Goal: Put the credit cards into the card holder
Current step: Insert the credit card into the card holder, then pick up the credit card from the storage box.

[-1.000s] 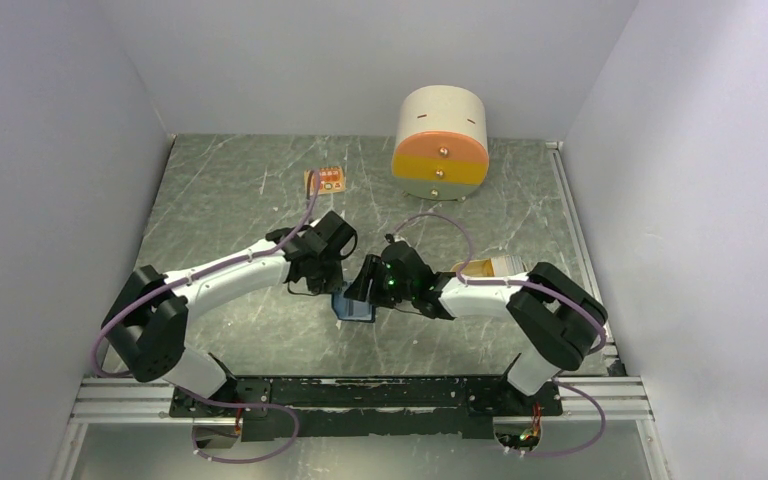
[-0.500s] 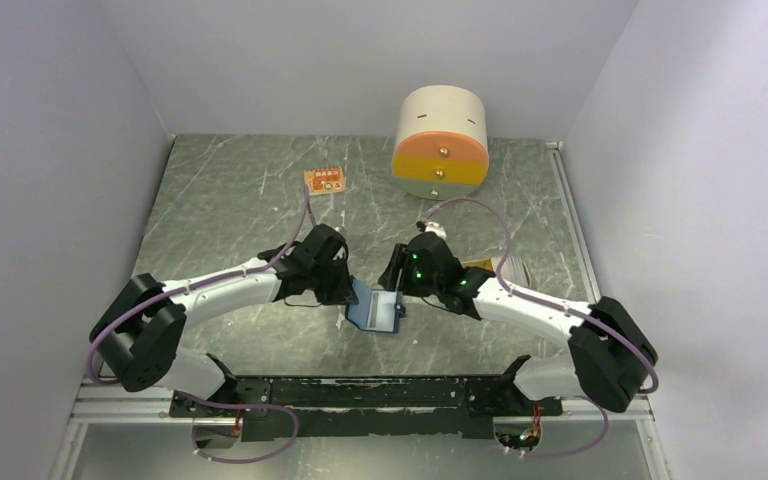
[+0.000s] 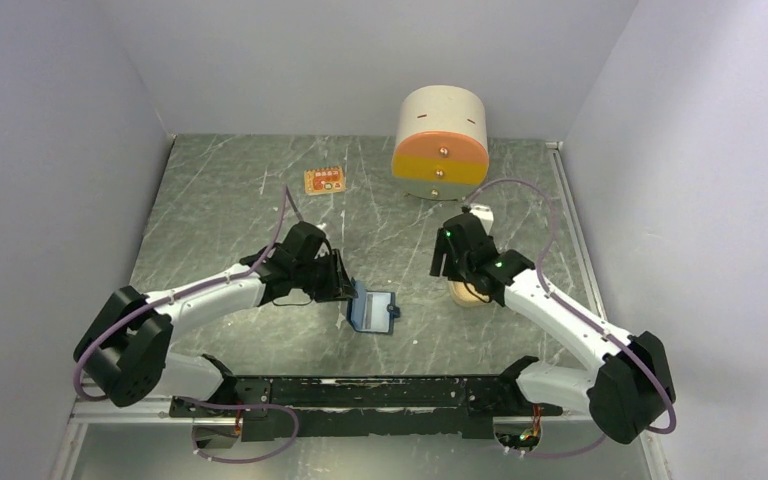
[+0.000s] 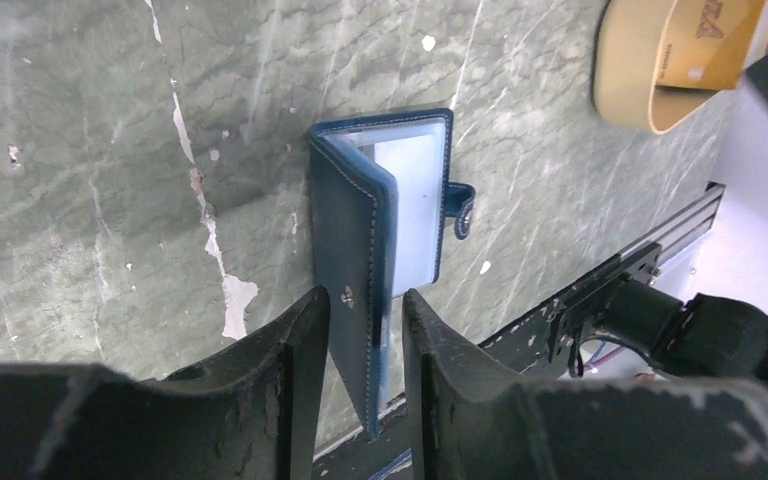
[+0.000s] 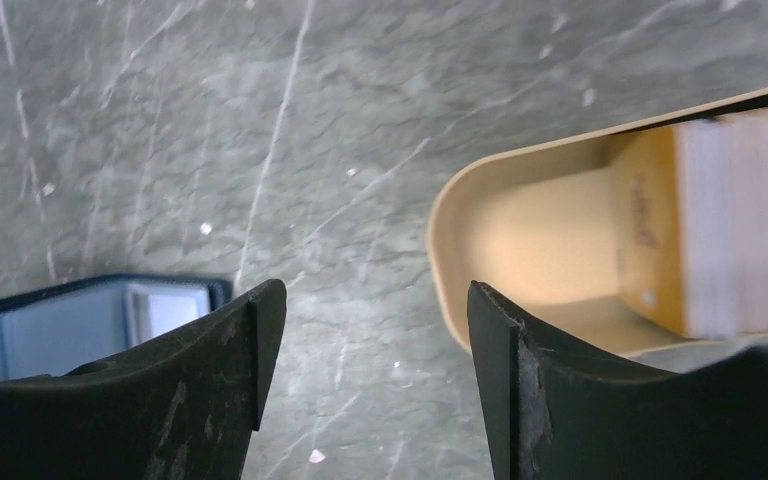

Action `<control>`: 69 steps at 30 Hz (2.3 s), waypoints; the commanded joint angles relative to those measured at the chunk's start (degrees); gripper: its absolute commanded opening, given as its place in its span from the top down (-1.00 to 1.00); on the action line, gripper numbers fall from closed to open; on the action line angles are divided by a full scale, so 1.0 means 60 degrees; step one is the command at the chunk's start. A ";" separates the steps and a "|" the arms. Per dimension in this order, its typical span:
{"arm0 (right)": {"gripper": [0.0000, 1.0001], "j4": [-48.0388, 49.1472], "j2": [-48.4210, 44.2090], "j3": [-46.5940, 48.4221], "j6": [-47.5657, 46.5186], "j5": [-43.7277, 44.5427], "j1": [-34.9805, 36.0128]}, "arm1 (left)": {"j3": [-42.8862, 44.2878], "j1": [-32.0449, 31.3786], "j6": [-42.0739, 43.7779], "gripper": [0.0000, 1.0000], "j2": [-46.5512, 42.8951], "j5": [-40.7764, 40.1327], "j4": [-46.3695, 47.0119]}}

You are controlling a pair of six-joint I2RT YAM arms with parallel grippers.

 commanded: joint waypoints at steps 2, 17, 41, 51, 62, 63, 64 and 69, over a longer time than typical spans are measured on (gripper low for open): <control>-0.43 -0.1736 -0.0047 0.0828 -0.0617 0.1529 -0.0584 | 0.0213 0.0062 0.0691 0.24 0.0458 0.0341 -0.0144; -0.44 -0.1940 0.0238 0.1117 -0.0602 0.1410 -0.0860 | 0.0761 0.0196 0.1531 0.22 0.0698 -0.0496 -0.1395; -0.55 -0.2367 0.2074 0.1111 -0.0850 0.2237 -0.1670 | 0.0650 0.0545 0.1918 0.12 0.0905 -0.0286 -0.1493; -0.53 -0.2611 0.2573 0.1666 -0.1146 0.3063 -0.1718 | 0.0268 0.0545 0.1832 0.18 0.0795 0.0709 -0.0724; -0.53 -0.2979 0.3686 0.2193 -0.1480 0.3913 -0.1835 | -0.0010 0.0545 0.1665 0.20 0.0520 0.0971 -0.0512; -0.53 -0.3120 0.3843 0.2197 -0.1434 0.4026 -0.1842 | -0.0085 0.0545 0.1631 0.20 0.0463 0.1020 -0.0437; -0.53 -0.3240 0.3983 0.2337 -0.1374 0.4119 -0.1841 | -0.0126 0.0553 0.1612 0.19 0.0429 0.1074 -0.0410; -0.53 -0.3307 0.4212 0.2556 -0.1379 0.4218 -0.1888 | 0.0008 0.0545 0.1763 0.20 0.0514 0.1016 -0.0622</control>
